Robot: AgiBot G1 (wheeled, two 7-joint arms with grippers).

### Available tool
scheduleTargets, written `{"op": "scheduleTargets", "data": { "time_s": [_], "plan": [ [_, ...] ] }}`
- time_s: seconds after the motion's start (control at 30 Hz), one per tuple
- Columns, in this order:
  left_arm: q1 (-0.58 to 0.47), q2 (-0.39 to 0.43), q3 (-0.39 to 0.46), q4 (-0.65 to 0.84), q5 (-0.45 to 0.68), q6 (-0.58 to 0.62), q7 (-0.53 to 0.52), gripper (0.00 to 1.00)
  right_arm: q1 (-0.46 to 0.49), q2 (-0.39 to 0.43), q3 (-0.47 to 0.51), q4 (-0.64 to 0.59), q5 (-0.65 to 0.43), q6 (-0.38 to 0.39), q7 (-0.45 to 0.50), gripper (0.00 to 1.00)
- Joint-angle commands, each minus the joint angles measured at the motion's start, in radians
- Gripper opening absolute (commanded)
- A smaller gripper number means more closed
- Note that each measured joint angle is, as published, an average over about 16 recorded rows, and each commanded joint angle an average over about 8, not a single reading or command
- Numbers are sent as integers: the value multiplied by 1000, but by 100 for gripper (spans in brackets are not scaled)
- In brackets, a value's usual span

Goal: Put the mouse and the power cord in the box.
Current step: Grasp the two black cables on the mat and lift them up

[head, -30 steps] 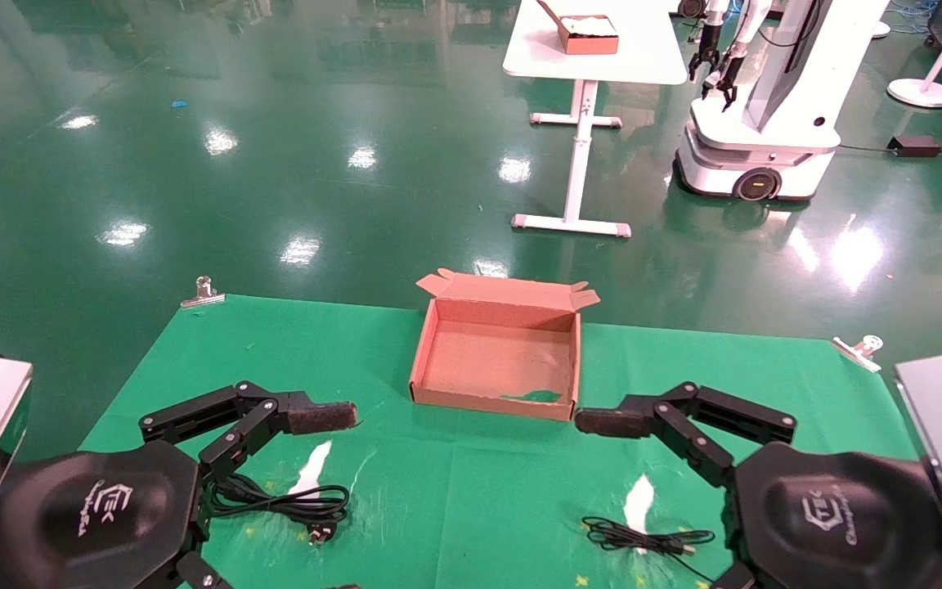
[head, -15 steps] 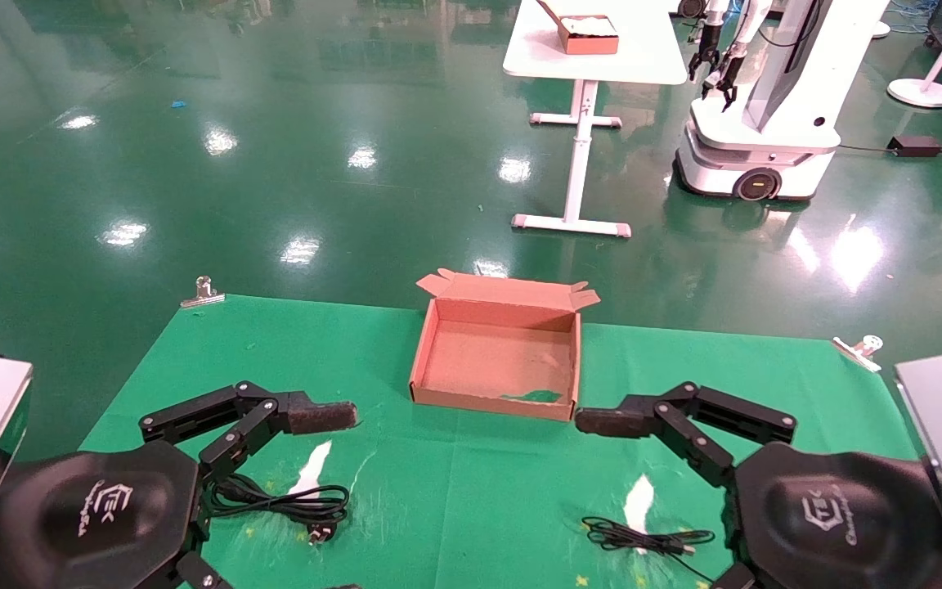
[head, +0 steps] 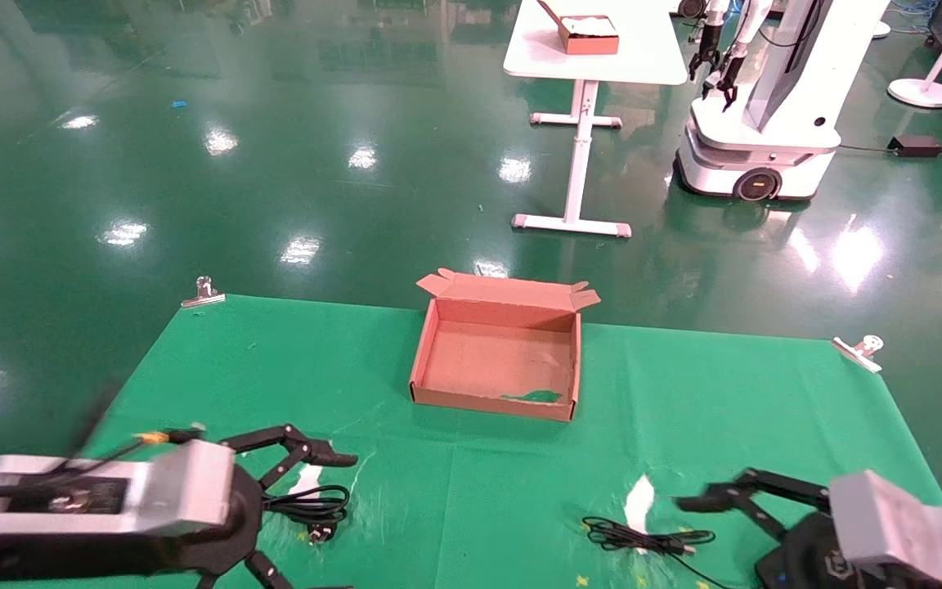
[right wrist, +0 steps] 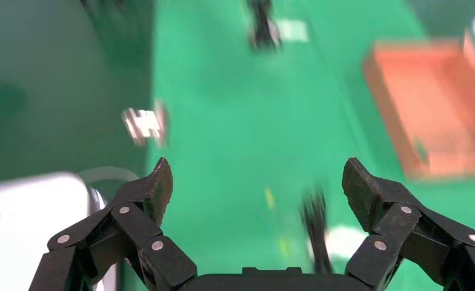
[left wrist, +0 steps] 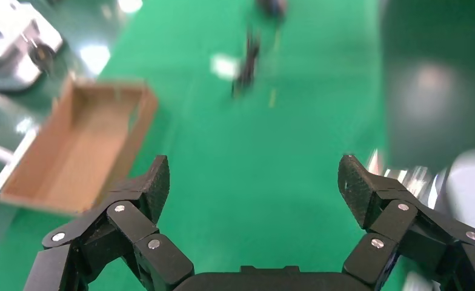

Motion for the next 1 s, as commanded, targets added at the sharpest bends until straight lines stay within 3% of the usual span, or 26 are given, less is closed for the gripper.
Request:
{"op": "scheduleTargets", "data": {
  "time_s": [0.03,0.23,0.4,0.63,0.9,0.97,1.0],
  "plan": [
    [-54,36,42,68,102,2,62,100,27,0,-36,-62,-69,6,-56,100],
    [-179,152,126,345,293,-69,224,100,165,-143,-144,-281,-326,74,-238,100],
    [-237,230,177,539,397,-156,341,100,243,-276,-205,-484,-448,149,-380,100],
    [-263,309,203,732,463,-343,439,100,307,-393,-235,-709,-510,251,-539,100],
    [-266,351,204,843,480,-499,489,100,343,-454,-233,-849,-512,308,-652,100],
    [-268,355,202,857,477,-502,502,100,347,-463,-231,-871,-509,314,-670,96],
    [-268,357,200,863,474,-500,509,100,348,-467,-231,-881,-508,317,-677,89]
  ]
}}
